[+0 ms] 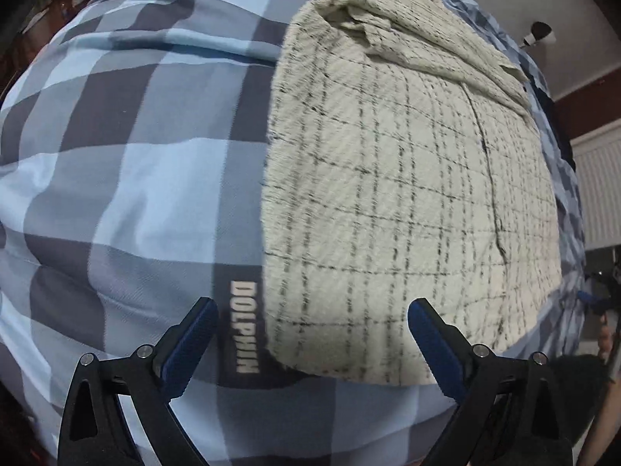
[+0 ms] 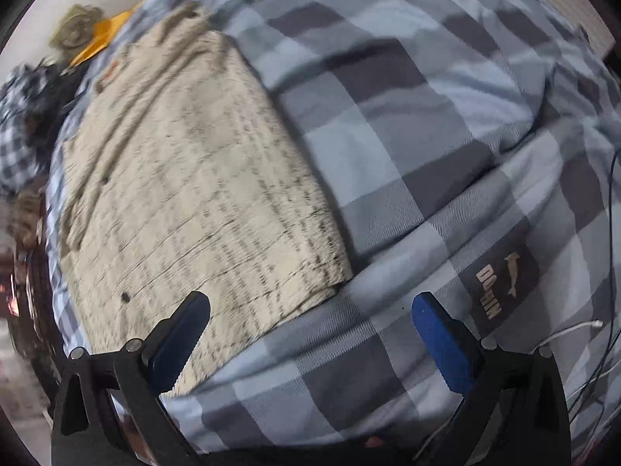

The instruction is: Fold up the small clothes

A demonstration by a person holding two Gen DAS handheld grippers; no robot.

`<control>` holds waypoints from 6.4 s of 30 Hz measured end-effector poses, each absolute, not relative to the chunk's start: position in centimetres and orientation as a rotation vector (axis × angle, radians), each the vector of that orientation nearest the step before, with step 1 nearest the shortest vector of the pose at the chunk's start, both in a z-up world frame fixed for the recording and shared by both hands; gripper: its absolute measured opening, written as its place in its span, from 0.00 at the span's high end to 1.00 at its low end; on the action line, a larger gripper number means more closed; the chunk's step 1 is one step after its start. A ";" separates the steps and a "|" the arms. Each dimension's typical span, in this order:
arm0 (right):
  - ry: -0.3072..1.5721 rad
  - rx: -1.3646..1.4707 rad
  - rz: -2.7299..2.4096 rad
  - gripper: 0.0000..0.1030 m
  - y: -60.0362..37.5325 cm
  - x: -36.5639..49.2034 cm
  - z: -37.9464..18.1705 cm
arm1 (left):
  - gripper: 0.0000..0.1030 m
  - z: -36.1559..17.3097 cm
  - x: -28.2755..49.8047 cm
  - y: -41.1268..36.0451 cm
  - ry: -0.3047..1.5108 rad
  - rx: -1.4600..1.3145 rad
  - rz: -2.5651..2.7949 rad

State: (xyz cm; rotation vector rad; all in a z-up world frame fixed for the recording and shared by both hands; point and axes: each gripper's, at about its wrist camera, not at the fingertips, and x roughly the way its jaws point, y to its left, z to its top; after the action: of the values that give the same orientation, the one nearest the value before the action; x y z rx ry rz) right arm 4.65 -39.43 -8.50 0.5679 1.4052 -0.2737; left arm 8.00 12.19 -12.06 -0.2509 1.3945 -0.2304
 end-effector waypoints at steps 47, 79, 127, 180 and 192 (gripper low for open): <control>1.205 0.751 0.076 0.94 -40.0 4.4 -6.2 | 0.89 -8.6 6.5 12.6 1.341 -0.363 -0.307; 0.685 1.297 0.574 1.00 -38.7 -4.3 5.1 | 1.00 9.3 -7.2 15.8 0.933 -0.597 -0.540; 1.753 0.358 0.037 0.12 -35.9 7.4 -9.9 | 0.99 -6.5 0.5 12.8 1.183 0.307 0.119; 1.485 0.650 0.090 0.12 -35.9 4.8 -5.1 | 0.00 0.5 -3.0 6.6 1.057 0.151 -0.762; 1.495 0.649 0.111 0.12 -35.8 5.1 -5.4 | 0.00 -8.4 0.3 10.1 1.386 -0.295 -0.591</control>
State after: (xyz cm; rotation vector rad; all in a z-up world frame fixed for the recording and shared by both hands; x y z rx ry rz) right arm 5.07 -35.83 -5.42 0.6493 1.4954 0.1110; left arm 0.26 10.12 -8.41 -0.2953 1.3858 -0.5913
